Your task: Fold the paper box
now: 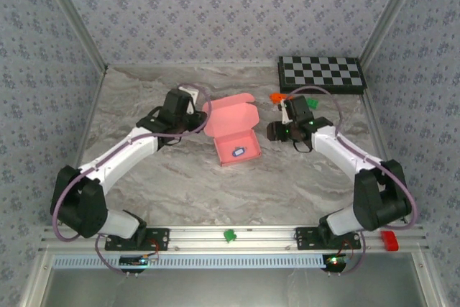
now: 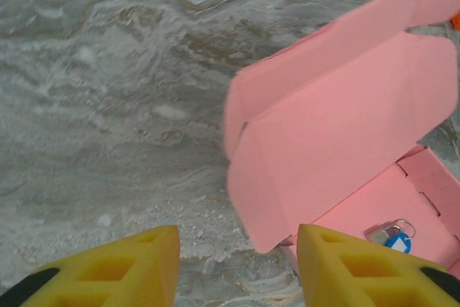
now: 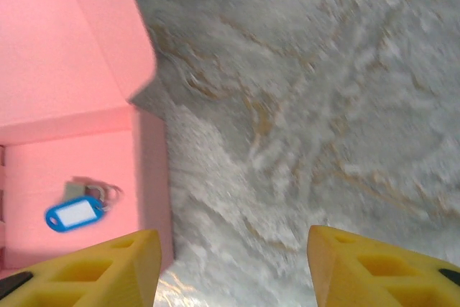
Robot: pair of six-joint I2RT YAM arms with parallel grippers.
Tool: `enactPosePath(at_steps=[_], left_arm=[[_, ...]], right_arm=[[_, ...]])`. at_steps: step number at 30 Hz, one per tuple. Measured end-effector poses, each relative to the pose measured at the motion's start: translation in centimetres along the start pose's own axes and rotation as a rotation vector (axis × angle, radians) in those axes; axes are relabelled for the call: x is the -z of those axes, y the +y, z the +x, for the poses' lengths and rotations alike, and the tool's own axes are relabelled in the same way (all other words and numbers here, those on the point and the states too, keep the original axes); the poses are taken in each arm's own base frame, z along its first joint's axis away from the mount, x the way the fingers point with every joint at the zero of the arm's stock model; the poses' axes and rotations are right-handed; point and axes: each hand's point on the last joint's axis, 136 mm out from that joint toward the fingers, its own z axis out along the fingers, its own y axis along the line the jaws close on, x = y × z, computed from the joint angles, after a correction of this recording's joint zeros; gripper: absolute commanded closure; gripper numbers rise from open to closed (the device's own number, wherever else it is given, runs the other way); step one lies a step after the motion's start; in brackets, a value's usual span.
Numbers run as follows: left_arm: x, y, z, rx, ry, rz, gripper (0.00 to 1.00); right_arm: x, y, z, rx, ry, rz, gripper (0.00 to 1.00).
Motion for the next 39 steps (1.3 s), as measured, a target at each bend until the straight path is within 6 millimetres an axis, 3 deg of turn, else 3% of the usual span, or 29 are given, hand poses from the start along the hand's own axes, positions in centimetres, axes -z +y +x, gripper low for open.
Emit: enactPosePath(at_steps=[4, 12, 21, 31, 39], left_arm=[[-0.1, 1.2, 0.6, 0.071, 0.034, 0.007, 0.37], [-1.5, -0.2, 2.9, 0.089, 0.136, 0.116, 0.37], [-5.1, -0.2, 5.2, 0.135, 0.244, 0.159, 0.42], [-7.2, -0.7, 3.3, 0.164, 0.243, 0.222, 0.5], [-7.7, -1.0, 2.5, 0.169, 0.239, 0.244, 0.55]], right_arm=[[-0.6, 1.3, -2.5, 0.068, 0.001, -0.057, 0.42], [-2.1, 3.0, -6.5, 0.162, 0.004, -0.167, 0.41], [-4.5, 3.8, -7.6, 0.216, 0.062, -0.265, 0.42], [-6.3, 4.3, -8.2, 0.233, 0.098, -0.321, 0.45], [-7.4, 4.6, -8.2, 0.231, 0.125, -0.355, 0.46]])
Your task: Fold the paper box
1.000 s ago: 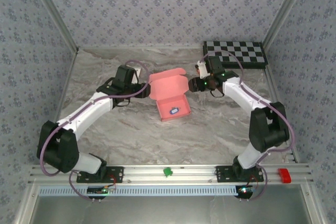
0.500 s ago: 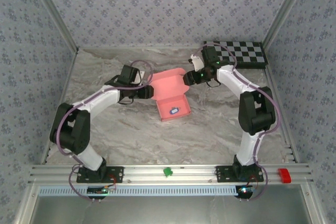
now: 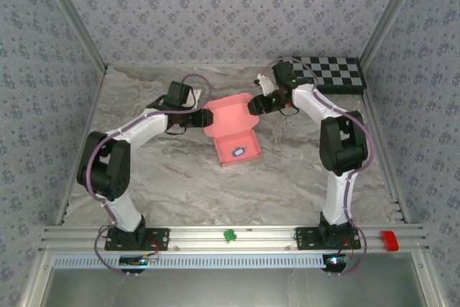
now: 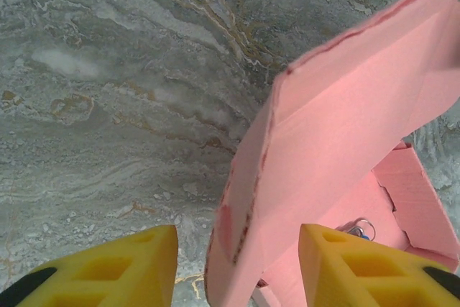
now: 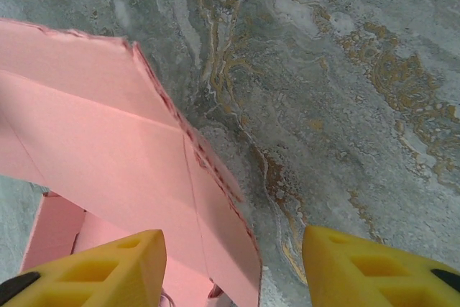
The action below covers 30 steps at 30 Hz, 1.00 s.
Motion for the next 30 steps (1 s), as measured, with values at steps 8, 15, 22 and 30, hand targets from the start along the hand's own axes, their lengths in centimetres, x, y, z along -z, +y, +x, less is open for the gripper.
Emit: enactPosePath(at_steps=[8, 15, 22, 30], left_arm=[[-0.4, 0.2, 0.1, 0.008, 0.014, 0.005, 0.61], [-0.6, -0.1, -0.3, 0.007, 0.014, 0.017, 0.72], [-0.5, -0.5, -1.0, 0.0, 0.004, 0.032, 0.83], [-1.5, -0.7, -1.6, -0.013, 0.017, 0.044, 0.88]], right_arm=[[-0.4, 0.3, 0.6, -0.003, 0.024, -0.031, 0.53], [-0.3, 0.4, 0.4, 0.001, 0.023, -0.034, 0.61], [-0.3, 0.2, 0.4, 0.005, 0.024, -0.013, 0.73], [0.0, -0.3, 0.9, 0.014, 0.006, 0.06, 0.85]])
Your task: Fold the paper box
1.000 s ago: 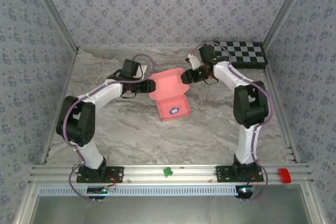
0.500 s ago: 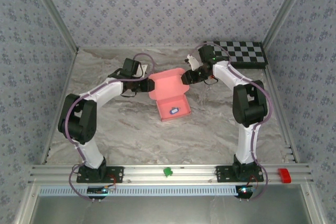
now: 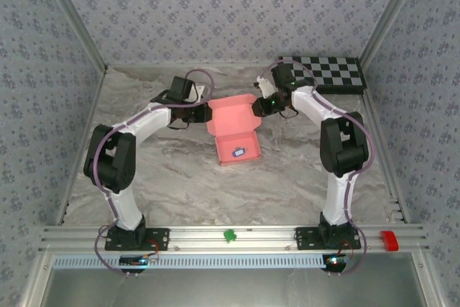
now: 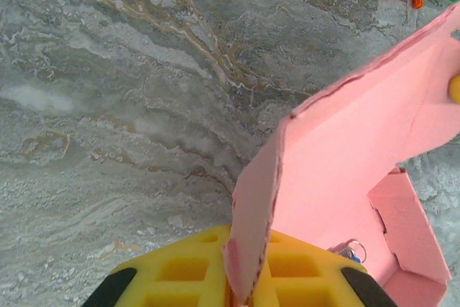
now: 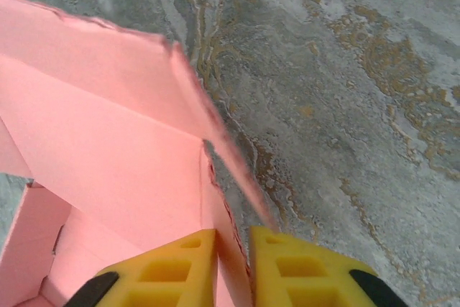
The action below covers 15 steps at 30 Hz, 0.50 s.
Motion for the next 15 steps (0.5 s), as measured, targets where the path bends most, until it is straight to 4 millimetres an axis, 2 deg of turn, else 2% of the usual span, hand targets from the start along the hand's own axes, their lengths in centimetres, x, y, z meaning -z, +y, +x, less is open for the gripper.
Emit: enactPosePath(at_steps=[8, 15], left_arm=[[-0.6, -0.7, -1.8, -0.046, -0.014, 0.022, 0.9], [-0.8, -1.4, -2.9, -0.096, -0.045, 0.014, 0.93]], right_arm=[[1.4, -0.1, -0.1, -0.029, -0.096, 0.112, 0.91], [1.8, -0.2, -0.5, -0.036, -0.18, 0.239, 0.92]])
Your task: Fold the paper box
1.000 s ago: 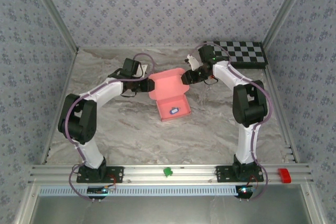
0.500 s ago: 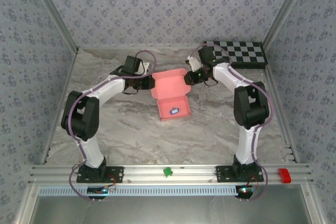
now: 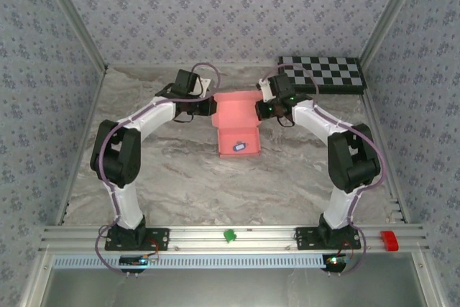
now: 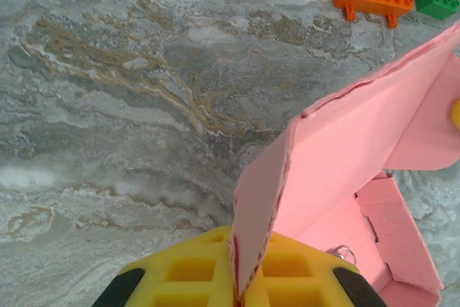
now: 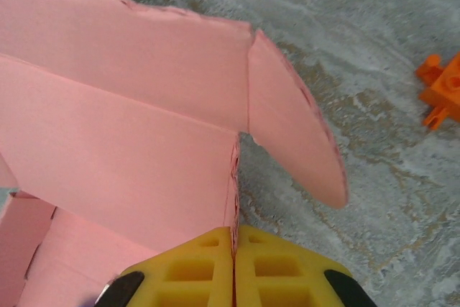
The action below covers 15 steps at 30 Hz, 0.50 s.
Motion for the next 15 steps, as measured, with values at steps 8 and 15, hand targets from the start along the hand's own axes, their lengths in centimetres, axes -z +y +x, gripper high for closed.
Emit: enactPosePath(at_steps=[8, 15], left_arm=[[-0.1, 0.7, -1.4, -0.051, -0.063, -0.067, 0.94], [-0.3, 0.7, -1.9, -0.074, -0.091, -0.097, 0.91]], right_arm=[[-0.1, 0.4, -0.8, -0.002, -0.069, 0.161, 0.93], [0.0, 0.4, -0.6, -0.036, -0.109, 0.255, 0.93]])
